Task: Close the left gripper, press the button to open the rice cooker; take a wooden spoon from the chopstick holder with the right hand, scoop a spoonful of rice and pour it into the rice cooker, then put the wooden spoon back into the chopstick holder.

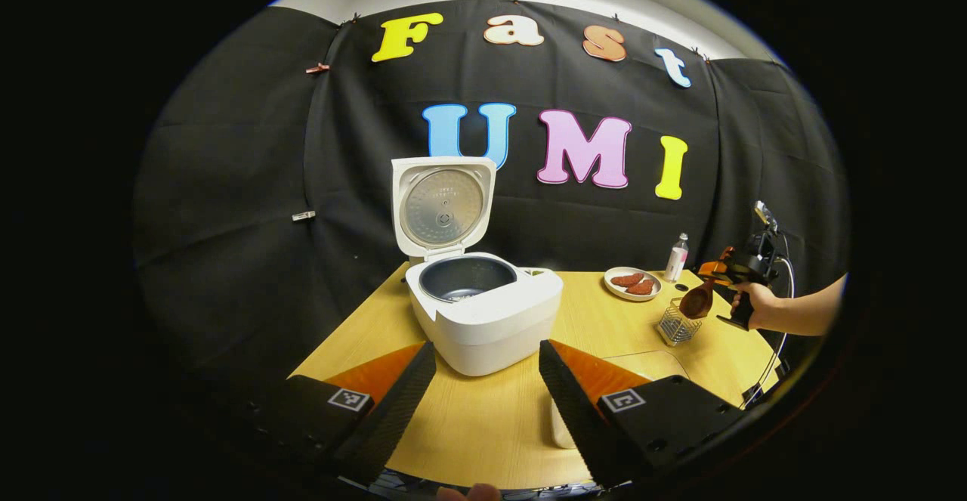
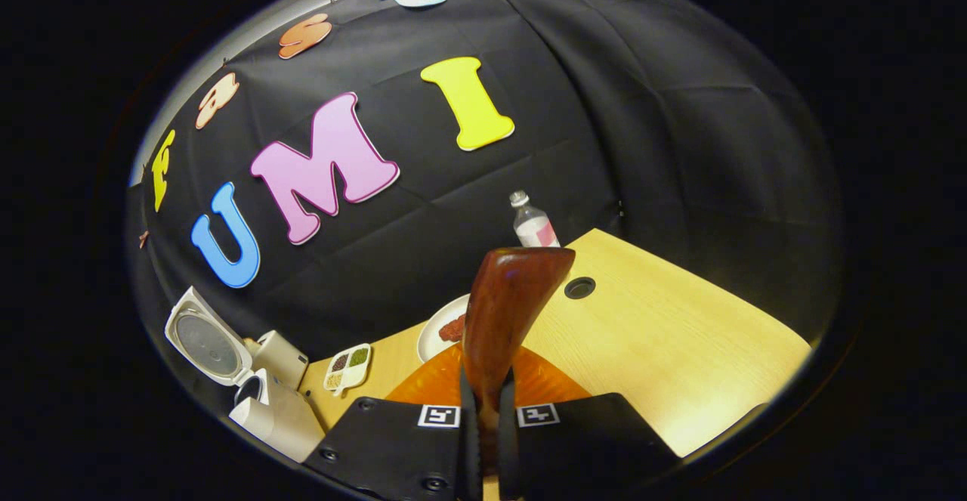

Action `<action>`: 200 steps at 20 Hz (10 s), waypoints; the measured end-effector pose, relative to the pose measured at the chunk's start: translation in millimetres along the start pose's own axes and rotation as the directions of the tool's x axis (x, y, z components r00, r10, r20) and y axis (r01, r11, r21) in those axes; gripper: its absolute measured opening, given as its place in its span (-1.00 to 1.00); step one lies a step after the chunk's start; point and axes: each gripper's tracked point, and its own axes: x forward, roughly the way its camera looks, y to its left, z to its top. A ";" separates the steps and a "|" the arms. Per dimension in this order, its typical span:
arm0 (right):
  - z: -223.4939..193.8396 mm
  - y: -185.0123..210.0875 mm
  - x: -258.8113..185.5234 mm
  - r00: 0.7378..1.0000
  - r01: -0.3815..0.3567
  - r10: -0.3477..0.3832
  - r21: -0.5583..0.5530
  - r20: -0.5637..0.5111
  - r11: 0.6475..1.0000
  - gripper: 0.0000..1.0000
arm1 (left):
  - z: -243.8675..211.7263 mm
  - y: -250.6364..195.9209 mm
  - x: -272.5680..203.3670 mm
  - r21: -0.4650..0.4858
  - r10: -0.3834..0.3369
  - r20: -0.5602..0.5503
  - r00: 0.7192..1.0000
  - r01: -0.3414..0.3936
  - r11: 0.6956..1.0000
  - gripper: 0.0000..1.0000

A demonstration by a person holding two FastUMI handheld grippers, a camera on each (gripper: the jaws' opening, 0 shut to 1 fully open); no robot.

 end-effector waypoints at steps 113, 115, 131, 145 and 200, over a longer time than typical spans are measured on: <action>-210.3 541.2 2.8 0.882 -0.452 0.418 -0.640 -0.218 0.621 -0.76 | -54.8 83.3 -10.7 -0.117 0.030 0.005 1.000 -0.030 0.993 0.91; -216.5 549.4 -7.2 0.868 -0.449 0.444 -0.731 -0.220 0.514 -0.76 | -56.8 81.6 -10.6 -0.119 0.026 0.000 1.000 -0.026 0.993 0.91; -219.8 546.5 -19.5 0.864 -0.502 0.424 -0.525 -0.270 0.687 -0.75 | -55.0 84.7 -16.6 -0.120 0.038 0.001 0.999 -0.038 0.992 0.91; -89.4 431.6 -13.5 0.904 -0.352 0.410 0.335 -0.122 0.874 -0.75 | -39.5 57.5 -17.1 -0.068 -0.020 0.024 1.000 0.022 0.997 0.91; -10.0 66.2 -172.3 0.998 -0.058 0.054 -0.139 -0.033 0.989 0.95 | 190.1 20.3 91.3 -0.032 0.018 0.310 0.951 -0.008 0.999 0.90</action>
